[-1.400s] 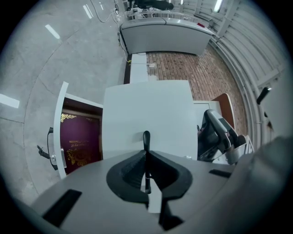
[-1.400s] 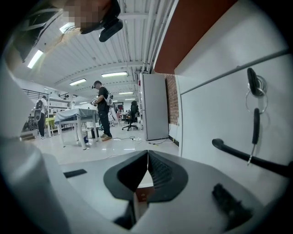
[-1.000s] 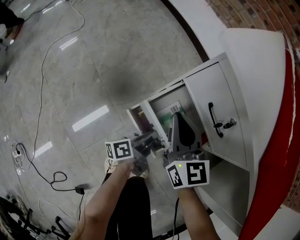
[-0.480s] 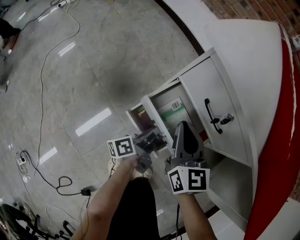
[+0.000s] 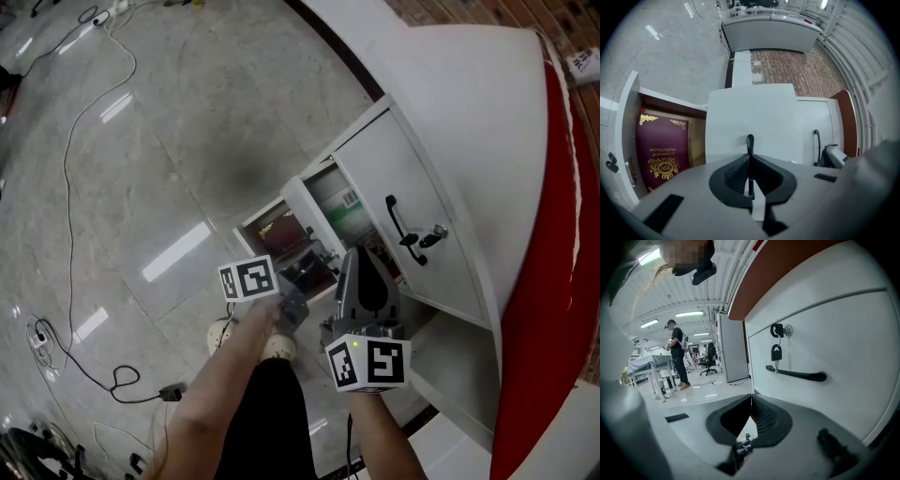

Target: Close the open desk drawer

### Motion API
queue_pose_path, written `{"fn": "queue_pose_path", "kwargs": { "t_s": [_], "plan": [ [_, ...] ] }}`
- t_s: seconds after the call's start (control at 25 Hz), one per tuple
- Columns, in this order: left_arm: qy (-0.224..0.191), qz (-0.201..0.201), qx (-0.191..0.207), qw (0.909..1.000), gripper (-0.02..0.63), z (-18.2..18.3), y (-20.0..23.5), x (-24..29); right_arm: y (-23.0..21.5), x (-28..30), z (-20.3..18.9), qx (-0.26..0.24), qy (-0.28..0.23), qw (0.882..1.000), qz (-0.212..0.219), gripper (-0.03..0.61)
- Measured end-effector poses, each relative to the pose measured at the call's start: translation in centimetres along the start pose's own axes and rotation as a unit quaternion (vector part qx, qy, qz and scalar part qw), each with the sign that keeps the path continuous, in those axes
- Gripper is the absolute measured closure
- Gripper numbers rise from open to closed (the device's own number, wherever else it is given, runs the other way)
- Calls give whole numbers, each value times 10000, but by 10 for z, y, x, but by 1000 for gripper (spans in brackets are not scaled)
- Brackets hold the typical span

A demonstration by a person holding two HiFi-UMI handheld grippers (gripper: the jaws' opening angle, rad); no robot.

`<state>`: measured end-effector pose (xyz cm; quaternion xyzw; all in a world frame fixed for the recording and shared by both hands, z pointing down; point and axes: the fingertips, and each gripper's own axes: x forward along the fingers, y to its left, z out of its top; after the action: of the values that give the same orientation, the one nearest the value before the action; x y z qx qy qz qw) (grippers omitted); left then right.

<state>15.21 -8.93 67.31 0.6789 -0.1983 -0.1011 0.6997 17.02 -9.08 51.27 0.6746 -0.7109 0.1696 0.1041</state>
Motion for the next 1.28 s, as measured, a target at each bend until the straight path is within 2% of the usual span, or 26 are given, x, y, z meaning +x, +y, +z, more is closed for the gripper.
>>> {"fn": "queue_pose_path", "kwargs": {
  "t_s": [0.36,0.96,1.28],
  "plan": [
    [13,12,-43,10000,591,1,-1,7,-21,2,-10,296,46,9984,-488,566],
    [126,60,8,9999,591,2,-3,31,-28,6,-10,202,18,9979,-617,567],
    [8,69,76,9999,591,3,-5,41,-35,9,-10,155,115,9978,-627,566]
  ]
}}
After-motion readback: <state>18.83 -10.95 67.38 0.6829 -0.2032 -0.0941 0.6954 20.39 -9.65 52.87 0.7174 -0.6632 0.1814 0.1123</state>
